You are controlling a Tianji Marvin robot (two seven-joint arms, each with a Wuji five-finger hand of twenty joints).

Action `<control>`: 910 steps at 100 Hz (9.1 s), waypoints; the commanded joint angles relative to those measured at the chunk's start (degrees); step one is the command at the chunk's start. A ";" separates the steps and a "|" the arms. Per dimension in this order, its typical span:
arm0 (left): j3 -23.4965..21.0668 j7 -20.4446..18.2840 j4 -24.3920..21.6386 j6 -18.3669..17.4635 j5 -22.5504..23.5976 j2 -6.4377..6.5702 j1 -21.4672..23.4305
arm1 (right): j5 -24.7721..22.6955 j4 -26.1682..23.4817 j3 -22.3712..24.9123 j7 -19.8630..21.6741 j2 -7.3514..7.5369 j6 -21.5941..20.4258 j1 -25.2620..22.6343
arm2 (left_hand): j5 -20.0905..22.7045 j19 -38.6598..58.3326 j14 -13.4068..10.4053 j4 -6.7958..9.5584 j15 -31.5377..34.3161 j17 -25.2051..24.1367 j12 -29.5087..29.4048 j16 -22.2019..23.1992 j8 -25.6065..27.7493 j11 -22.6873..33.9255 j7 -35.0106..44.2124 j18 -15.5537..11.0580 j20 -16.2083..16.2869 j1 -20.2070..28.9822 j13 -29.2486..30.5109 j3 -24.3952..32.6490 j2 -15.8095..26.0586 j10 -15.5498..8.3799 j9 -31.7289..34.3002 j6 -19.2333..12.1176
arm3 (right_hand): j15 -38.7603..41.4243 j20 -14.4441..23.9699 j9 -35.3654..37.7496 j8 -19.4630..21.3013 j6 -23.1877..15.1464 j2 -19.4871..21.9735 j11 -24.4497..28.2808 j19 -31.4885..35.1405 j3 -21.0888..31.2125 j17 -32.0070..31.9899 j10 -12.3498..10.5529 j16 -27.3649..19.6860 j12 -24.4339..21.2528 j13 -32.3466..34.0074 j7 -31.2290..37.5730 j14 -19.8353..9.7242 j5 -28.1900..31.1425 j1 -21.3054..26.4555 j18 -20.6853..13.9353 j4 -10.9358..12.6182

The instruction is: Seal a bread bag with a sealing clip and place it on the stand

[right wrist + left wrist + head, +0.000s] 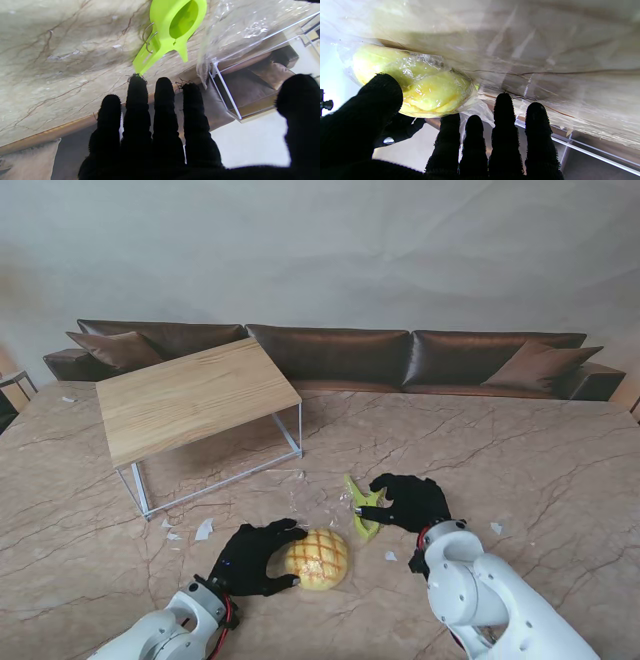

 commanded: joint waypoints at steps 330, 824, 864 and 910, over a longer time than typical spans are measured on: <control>-2.04 -6.09 8.15 -10.16 -51.47 -10.45 -9.89 | 5.28 13.73 -7.88 -29.44 -6.61 -20.70 8.30 | 16.71 20.49 4.36 -6.74 15.82 13.47 23.88 -1.95 26.39 4.65 47.12 3.16 4.78 28.10 30.80 3.88 0.08 0.37 46.15 -23.75 | -10.32 5.97 1.67 3.03 -8.05 -12.35 -7.38 2.29 24.36 5.34 -3.74 -13.61 -10.82 8.86 5.34 -1.83 -1.12 4.31 0.63 -7.76; -8.43 -9.24 -1.47 -8.57 -25.24 -4.13 -4.23 | -8.17 29.52 -13.08 -4.80 1.28 -21.49 21.83 | 23.08 9.70 1.75 -5.90 14.00 5.16 25.83 0.08 9.06 0.45 45.29 1.08 2.48 20.40 27.72 11.78 -5.97 -4.73 52.98 -20.94 | -4.95 0.82 -15.56 -3.17 -7.57 -21.21 -3.54 0.29 44.30 -10.83 -4.52 -17.14 -10.13 -16.85 10.53 -7.82 -8.41 27.53 -6.59 -4.11; -8.69 -9.55 -1.33 -8.88 -25.37 -4.06 -4.10 | -6.78 36.30 -18.54 -9.78 0.22 -19.00 25.56 | 22.90 9.50 1.71 -6.10 14.00 4.86 25.94 0.24 8.91 0.61 45.29 0.88 2.69 20.47 27.58 11.59 -5.78 -4.77 52.85 -20.61 | 0.11 7.42 -5.20 1.69 -23.94 -22.72 -0.49 6.20 32.24 -6.56 -4.93 -11.09 -8.19 -11.42 23.13 -5.91 8.20 17.93 -3.98 -17.07; -9.05 -8.78 -0.91 -9.52 -25.42 -4.21 -3.79 | -13.78 28.92 -7.42 -10.95 1.84 -14.87 14.15 | 22.80 9.28 1.62 -6.18 13.91 4.83 25.84 0.29 8.85 0.77 45.27 0.56 2.86 20.34 27.60 11.51 -5.58 -4.76 52.76 -20.58 | 1.00 9.33 1.30 -2.81 -22.84 -19.18 -0.17 8.52 29.64 -4.80 -5.29 -9.94 -6.77 -8.06 28.71 -5.46 22.34 14.85 -2.47 -18.34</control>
